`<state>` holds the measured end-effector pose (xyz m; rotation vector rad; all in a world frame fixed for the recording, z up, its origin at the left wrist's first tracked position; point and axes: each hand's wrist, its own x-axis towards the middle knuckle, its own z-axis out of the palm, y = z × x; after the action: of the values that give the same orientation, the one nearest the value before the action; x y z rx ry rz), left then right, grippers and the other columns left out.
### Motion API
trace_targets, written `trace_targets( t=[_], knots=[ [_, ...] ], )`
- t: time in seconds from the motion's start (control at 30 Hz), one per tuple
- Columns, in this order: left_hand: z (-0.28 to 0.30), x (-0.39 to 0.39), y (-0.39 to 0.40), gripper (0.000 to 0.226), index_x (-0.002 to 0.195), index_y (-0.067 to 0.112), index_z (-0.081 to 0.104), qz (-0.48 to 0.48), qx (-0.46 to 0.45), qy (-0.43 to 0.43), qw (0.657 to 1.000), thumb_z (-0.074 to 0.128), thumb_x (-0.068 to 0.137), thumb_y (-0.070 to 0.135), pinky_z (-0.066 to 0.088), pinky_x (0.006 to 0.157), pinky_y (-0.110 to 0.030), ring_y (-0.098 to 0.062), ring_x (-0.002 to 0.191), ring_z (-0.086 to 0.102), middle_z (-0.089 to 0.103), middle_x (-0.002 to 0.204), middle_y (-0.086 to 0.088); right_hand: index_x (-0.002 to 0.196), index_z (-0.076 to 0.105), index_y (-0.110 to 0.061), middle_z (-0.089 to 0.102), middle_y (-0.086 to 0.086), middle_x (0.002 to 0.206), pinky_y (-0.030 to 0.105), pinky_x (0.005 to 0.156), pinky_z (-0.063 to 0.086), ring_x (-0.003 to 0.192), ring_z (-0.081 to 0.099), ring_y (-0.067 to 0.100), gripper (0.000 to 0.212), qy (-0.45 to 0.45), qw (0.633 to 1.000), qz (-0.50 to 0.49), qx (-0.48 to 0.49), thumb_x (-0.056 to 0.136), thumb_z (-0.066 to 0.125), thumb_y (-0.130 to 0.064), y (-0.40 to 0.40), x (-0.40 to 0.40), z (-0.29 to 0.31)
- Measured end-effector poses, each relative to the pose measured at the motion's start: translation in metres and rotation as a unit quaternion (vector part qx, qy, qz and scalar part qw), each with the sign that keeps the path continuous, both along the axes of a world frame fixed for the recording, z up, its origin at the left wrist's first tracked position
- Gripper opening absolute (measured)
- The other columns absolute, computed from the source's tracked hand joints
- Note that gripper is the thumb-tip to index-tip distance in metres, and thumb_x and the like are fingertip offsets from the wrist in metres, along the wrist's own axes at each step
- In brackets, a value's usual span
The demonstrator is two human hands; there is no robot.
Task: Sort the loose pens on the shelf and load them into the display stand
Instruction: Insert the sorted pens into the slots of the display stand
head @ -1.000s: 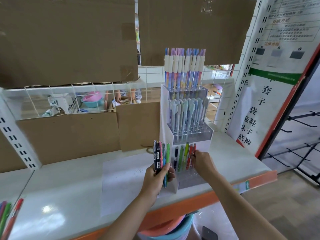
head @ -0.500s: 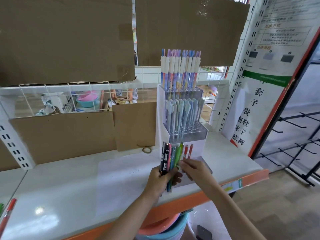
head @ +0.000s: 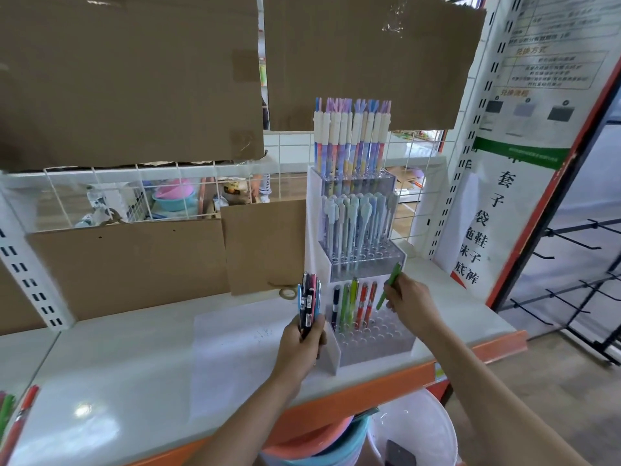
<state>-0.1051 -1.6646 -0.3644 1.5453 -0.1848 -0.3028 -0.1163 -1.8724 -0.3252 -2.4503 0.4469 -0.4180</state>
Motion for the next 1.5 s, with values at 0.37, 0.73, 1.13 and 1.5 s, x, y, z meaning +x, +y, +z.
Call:
trace_targets(
  t=[0.37,0.73,1.13,1.5],
  knots=[
    [-0.004,0.004,0.015,0.013,0.092,0.004,0.052,-0.025,-0.01,-0.038,0.999,0.05,0.097,0.016,0.037,0.048,-0.015,-0.005,0.05,0.047,0.057,0.057,0.008,0.091,0.06,0.004,0.064,0.028,0.092,0.032,0.062,0.036,0.084,0.061,0.04,0.021,0.059,0.996,-0.043,-0.056,0.094,0.053,-0.015,0.007,0.02,-0.039],
    [0.007,-0.01,0.009,0.018,0.1,-0.004,0.058,-0.064,-0.067,-0.018,0.995,0.054,0.094,0.012,0.049,0.057,-0.021,-0.011,0.058,0.06,0.068,0.07,-0.002,0.09,0.066,-0.004,0.066,0.013,0.083,0.031,0.066,0.044,0.078,0.061,0.028,0.014,0.063,0.995,-0.065,0.033,0.092,0.056,-0.013,0.015,-0.009,-0.027],
    [0.006,-0.013,-0.001,0.022,0.102,0.005,0.055,-0.062,-0.063,0.05,0.995,0.052,0.095,0.025,0.054,0.057,-0.032,-0.023,0.063,0.067,0.07,0.076,-0.007,0.079,0.055,-0.004,0.058,0.006,0.064,0.025,0.053,0.045,0.053,0.051,0.016,0.019,-0.083,0.982,0.001,0.171,0.097,0.049,-0.01,0.019,-0.029,0.011],
    [-0.002,0.001,0.021,0.022,0.099,0.006,0.057,-0.025,0.013,-0.038,0.999,0.05,0.096,0.026,0.038,0.05,-0.015,-0.004,0.05,0.044,0.063,0.062,0.01,0.082,0.051,-0.002,0.058,0.014,0.078,0.029,0.051,0.04,0.062,0.053,0.023,0.018,0.022,0.999,-0.048,-0.002,0.097,0.043,-0.006,-0.007,0.018,0.001]
  ],
)
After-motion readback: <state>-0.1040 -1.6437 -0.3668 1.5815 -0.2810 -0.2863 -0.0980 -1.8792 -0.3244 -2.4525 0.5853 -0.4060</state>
